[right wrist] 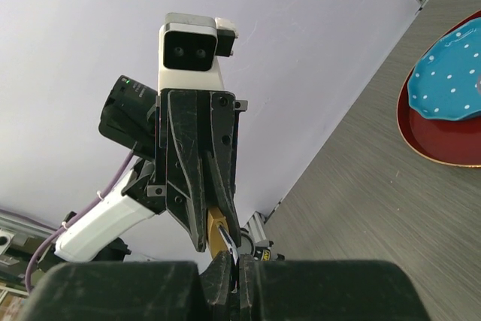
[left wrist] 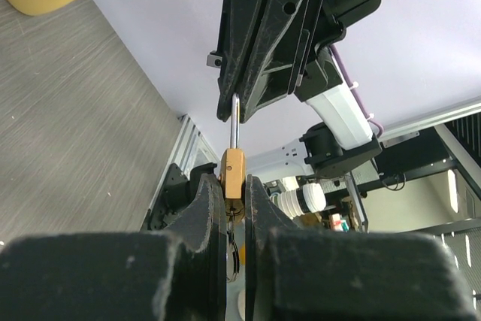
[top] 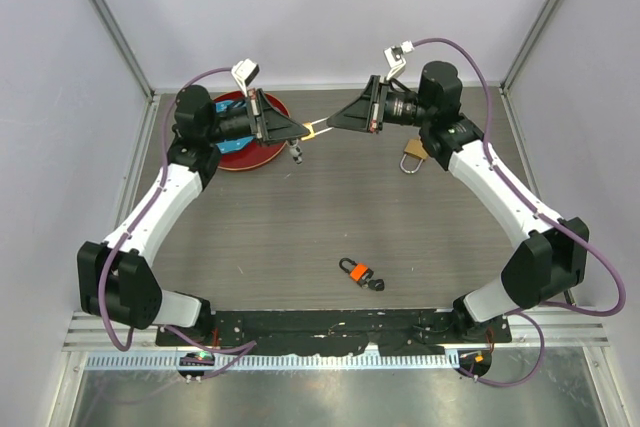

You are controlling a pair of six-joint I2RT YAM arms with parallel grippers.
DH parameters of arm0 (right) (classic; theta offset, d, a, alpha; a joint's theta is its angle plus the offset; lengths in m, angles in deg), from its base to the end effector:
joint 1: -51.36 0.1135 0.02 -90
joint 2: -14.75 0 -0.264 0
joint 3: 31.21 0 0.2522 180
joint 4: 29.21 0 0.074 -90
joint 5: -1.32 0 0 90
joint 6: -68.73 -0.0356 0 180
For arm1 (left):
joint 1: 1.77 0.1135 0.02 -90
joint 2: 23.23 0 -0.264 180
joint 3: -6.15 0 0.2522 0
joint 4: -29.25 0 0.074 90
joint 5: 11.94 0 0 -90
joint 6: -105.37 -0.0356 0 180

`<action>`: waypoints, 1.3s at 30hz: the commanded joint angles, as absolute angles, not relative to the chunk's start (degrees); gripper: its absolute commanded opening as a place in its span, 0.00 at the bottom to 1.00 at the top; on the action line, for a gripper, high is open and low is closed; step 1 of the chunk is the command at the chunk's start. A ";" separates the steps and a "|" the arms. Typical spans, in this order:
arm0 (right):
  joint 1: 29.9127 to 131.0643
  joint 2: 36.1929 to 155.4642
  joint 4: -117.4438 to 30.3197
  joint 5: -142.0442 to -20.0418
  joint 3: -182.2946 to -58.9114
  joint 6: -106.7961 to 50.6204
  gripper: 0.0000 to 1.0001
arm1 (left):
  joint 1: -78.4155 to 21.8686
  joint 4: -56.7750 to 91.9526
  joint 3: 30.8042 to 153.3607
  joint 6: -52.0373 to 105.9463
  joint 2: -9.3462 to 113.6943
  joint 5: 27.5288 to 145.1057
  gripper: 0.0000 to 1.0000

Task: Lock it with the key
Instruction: Lock the lock.

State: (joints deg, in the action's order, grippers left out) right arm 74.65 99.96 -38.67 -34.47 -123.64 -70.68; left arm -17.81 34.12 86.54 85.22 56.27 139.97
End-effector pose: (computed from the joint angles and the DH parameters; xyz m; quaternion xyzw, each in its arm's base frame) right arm 0.3035 0.1621 0.4046 -0.1627 0.6964 0.6302 0.3023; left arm 0.2934 -0.1170 0.3861 0.0800 0.6855 -0.6859 0.2306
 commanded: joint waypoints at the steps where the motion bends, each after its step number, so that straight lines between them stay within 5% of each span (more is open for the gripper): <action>1: 79.23 99.38 -36.99 -33.05 -128.11 -71.02 0.02 | -23.48 34.22 89.35 82.09 56.57 138.79 0.00; 18: 78.08 103.17 -35.32 -33.93 -133.74 -75.15 0.08 | -23.66 28.67 86.18 78.31 53.15 133.17 0.00; 27: 77.99 100.80 -33.03 -35.94 -129.61 -76.30 0.35 | -23.66 32.28 83.72 80.77 51.30 121.32 0.00; 34: 74.84 98.25 -37.25 -45.17 -127.59 -74.88 0.72 | -23.48 33.15 82.49 80.94 50.07 116.47 0.00; 39: 70.97 94.74 -34.62 -49.30 -123.64 -77.87 0.83 | -23.31 35.43 80.48 82.51 48.67 114.88 0.00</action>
